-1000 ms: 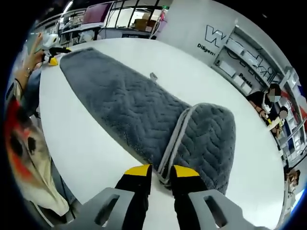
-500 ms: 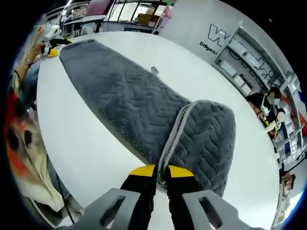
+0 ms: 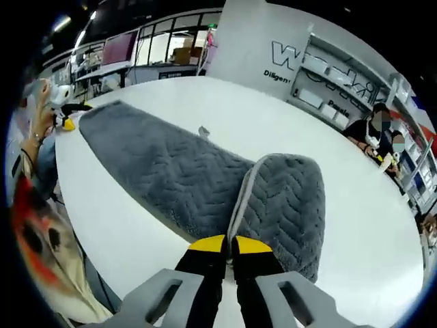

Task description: Fold the towel on the table until its edges align and the towel forms a compact rectangular stack.

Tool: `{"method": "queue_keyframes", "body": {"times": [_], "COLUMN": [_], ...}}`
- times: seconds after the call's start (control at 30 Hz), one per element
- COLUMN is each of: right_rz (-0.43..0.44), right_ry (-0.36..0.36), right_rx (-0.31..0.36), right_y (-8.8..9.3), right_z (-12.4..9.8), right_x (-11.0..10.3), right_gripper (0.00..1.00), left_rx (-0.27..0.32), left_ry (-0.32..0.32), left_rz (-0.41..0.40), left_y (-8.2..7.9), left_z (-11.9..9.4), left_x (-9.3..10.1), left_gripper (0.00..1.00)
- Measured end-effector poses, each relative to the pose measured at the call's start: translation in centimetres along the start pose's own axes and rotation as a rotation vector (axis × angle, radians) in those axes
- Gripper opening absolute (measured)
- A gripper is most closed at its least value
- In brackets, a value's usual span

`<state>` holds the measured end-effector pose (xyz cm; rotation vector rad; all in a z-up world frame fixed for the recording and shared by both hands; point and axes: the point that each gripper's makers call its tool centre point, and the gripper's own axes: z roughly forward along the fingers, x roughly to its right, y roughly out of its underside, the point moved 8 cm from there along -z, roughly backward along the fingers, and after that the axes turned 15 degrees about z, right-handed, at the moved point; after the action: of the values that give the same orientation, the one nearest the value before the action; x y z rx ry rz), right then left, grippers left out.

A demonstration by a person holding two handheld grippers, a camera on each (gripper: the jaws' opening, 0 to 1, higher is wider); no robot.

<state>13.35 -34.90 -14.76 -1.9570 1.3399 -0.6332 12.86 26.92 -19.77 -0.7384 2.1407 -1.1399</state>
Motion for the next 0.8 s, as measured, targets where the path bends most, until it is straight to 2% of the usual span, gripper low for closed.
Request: {"method": "queue_keyframes", "body": {"times": [0.07,0.1,0.37,0.8], "right_rz": [0.004,0.029,0.044,0.067], "right_ry": [-0.002,-0.018,-0.055,-0.184], "right_rx": [0.006,0.039,0.064,0.102], "right_y": [-0.1,-0.6,-1.7,-3.4], "right_z": [0.0,-0.2,0.1,1.0], "right_x": [0.0,-0.1,-1.1,-3.4], "right_gripper": [0.00,0.00,0.00,0.00], "left_rx": [0.010,0.064,0.134,0.151], "left_ry": [0.004,0.025,0.036,0.041], "left_rz": [-0.002,-0.024,-0.043,-0.051], "left_y": [-0.1,-0.5,-0.8,-0.7], "left_z": [0.0,-0.4,-1.2,-1.7], "left_x": [0.1,0.2,0.2,0.4], "left_gripper": [0.92,0.92,0.91,0.91]}}
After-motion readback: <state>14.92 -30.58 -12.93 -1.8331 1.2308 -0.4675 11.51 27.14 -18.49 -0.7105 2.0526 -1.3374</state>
